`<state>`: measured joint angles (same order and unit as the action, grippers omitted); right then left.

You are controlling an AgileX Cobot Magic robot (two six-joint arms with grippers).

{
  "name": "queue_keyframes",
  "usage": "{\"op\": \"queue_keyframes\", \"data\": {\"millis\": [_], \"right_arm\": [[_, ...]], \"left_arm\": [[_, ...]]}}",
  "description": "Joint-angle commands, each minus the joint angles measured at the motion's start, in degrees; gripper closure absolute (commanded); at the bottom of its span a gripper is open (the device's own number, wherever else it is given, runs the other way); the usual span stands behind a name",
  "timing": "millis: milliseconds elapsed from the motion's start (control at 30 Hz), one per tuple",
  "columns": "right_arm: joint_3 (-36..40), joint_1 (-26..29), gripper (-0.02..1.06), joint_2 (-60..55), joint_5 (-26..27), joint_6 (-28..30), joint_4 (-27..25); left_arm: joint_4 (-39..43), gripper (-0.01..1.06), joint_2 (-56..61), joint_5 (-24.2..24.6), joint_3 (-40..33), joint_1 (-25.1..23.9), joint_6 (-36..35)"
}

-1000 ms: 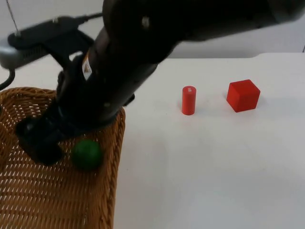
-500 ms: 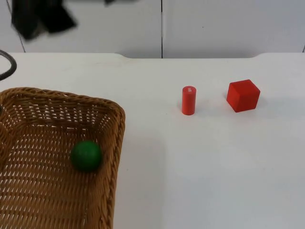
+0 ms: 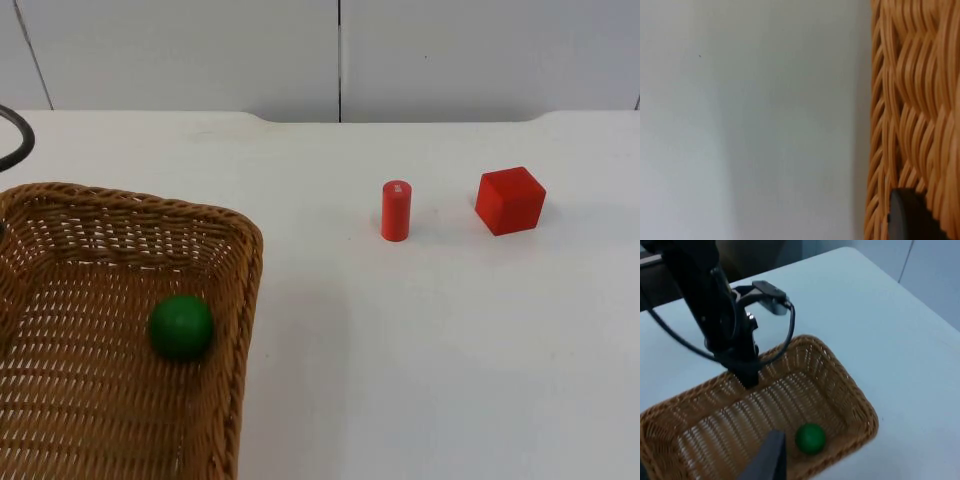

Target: Pick up the basket with the left hand and place the object to the left of the red cylinder into the basket with the right hand.

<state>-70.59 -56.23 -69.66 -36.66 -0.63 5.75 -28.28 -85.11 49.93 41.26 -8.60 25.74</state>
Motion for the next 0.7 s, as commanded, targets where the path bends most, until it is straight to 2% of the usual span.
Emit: {"op": "queue_keyframes", "data": {"millis": [0, 200, 367, 667], "right_arm": [[1.92, 0.08, -0.01, 2.95, -0.52, 0.19, 0.43], [9.2, 0.08, -0.01, 11.81, -1.62, 0.08, 0.69], [13.56, 0.08, -0.01, 16.39, -1.27, -0.24, 3.23], [15.47, 0.08, -0.01, 19.26, -1.68, -0.48, 3.22]], "left_arm": [[-1.27, 1.05, 0.54, 0.28, 0.05, -0.22, 0.1], [-1.27, 1.05, 0.54, 0.28, 0.05, -0.22, 0.1], [-1.27, 1.05, 0.54, 0.28, 0.05, -0.22, 0.1], [-1.27, 1.05, 0.54, 0.28, 0.05, -0.22, 0.1]]}}
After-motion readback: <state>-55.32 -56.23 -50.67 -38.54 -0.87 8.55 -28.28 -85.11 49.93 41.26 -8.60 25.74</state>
